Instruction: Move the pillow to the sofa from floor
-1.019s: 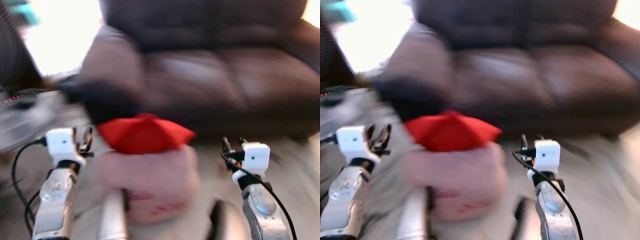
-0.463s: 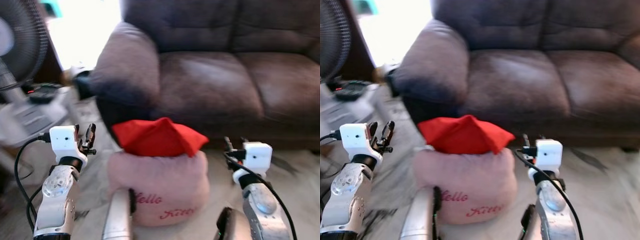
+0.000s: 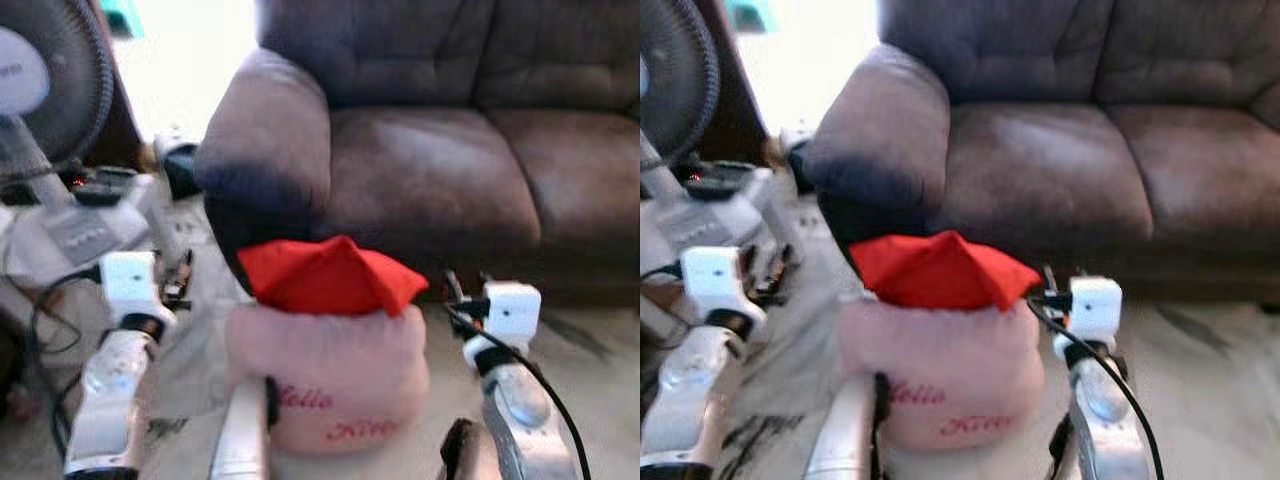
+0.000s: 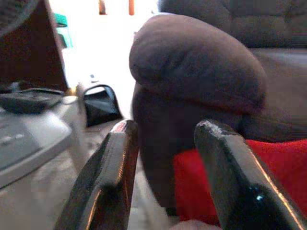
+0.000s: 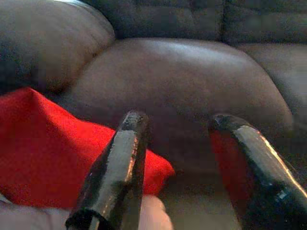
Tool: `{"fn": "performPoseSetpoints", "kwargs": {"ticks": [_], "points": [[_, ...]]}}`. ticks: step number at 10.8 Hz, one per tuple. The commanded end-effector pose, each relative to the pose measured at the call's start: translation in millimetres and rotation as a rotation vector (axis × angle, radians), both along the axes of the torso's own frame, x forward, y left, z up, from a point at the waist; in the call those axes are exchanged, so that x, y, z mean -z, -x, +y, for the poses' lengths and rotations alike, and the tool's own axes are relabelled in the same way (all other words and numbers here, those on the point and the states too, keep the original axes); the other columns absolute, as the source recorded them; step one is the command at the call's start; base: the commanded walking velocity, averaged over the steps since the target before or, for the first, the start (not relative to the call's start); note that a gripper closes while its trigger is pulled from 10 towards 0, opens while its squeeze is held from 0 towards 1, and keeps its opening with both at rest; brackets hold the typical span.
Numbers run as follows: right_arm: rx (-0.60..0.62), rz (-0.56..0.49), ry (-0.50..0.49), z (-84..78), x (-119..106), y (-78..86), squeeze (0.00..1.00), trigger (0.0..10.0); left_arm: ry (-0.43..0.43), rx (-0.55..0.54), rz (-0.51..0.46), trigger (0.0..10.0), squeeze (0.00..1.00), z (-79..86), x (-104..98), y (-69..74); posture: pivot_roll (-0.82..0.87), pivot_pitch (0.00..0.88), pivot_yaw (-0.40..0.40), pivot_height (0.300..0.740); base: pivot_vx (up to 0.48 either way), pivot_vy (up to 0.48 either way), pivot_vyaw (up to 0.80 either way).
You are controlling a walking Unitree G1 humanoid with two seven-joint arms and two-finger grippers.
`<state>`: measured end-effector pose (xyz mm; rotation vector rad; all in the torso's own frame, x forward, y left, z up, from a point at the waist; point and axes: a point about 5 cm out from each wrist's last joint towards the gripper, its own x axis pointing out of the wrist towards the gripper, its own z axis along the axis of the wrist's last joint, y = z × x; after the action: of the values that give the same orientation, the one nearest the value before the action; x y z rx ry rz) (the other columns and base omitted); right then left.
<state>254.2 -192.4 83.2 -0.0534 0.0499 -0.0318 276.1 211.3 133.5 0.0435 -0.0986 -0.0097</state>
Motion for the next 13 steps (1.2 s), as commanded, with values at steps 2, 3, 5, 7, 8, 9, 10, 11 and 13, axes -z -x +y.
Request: {"fn": "performPoseSetpoints", "kwargs": {"ticks": [2, 3, 5, 7, 8, 9, 10, 11, 13], "points": [[0.013, 0.032, 0.041, -6.8, 5.5, 3.2, 0.0, 10.0, -0.02, 0.013, -0.012, 10.0, 0.0, -2.1, -3.7, -1.1, 0.03, 0.0, -0.035, 0.471, 0.0, 0.0, 0.4], [0.015, 0.031, 0.042, -7.1, 6.4, 3.7, 0.0, 10.0, -0.021, 0.012, -0.014, 10.0, 0.0, -1.8, -3.7, -1.2, 0.03, 0.0, -0.035, 0.471, 0.285, 0.0, 0.8], [0.047, 0.028, -0.002, -11.4, 7.8, 4.3, 0.0, 10.0, -0.023, 0.004, -0.014, 10.0, 0.0, -1.1, -3.5, -1.0, 0.03, 0.0, -0.033, 0.471, 0.317, 0.0, 0.0], [0.016, 0.033, 0.071, -9.2, 6.3, 3.0, 0.0, 10.0, -0.026, 0.005, -0.016, 10.0, 0.0, -0.9, -3.9, -1.1, 0.03, 0.0, -0.032, 0.471, 0.321, 0.0, 0.4], [0.019, 0.024, 0.036, -7.7, 6.8, 3.0, 0.0, 10.0, -0.026, 0.004, -0.015, 10.0, 0.0, -0.5, -3.7, -1.0, 0.03, 0.0, -0.032, 0.471, 0.322, 0.0, 0.8], [0.04, 0.027, 0.011, -9.6, 8.0, 3.8, 0.0, 10.0, -0.031, 0.006, -0.017, 10.0, 0.0, -0.7, -3.8, -1.0, 0.03, 0.0, -0.031, 0.471, 0.322, 0.0, 0.0], [0.043, 0.043, 0.017, -12.0, 10.9, 5.2, 0.0, 10.0, -0.034, 0.016, -0.022, 10.0, 0.0, -1.6, -4.3, -1.1, 0.03, 0.0, -0.03, 0.471, 0.0, 0.0, 0.0], [0.06, 0.08, 0.031, -16.0, 16.4, 7.2, 0.0, 10.0, -0.032, 0.021, -0.027, 10.0, 0.0, -2.4, -4.9, -1.0, 0.03, 0.001, -0.03, 0.471, 0.0, 0.0, 0.0], [0.139, 0.278, 0.074, -27.7, 43.5, 16.8, 0.0, 10.0, -0.034, 0.01, -0.012, 10.0, 0.0, 2.3, -1.8, -0.6, 0.03, 0.002, -0.03, 0.471, 0.0, 0.0, 0.0]]}}
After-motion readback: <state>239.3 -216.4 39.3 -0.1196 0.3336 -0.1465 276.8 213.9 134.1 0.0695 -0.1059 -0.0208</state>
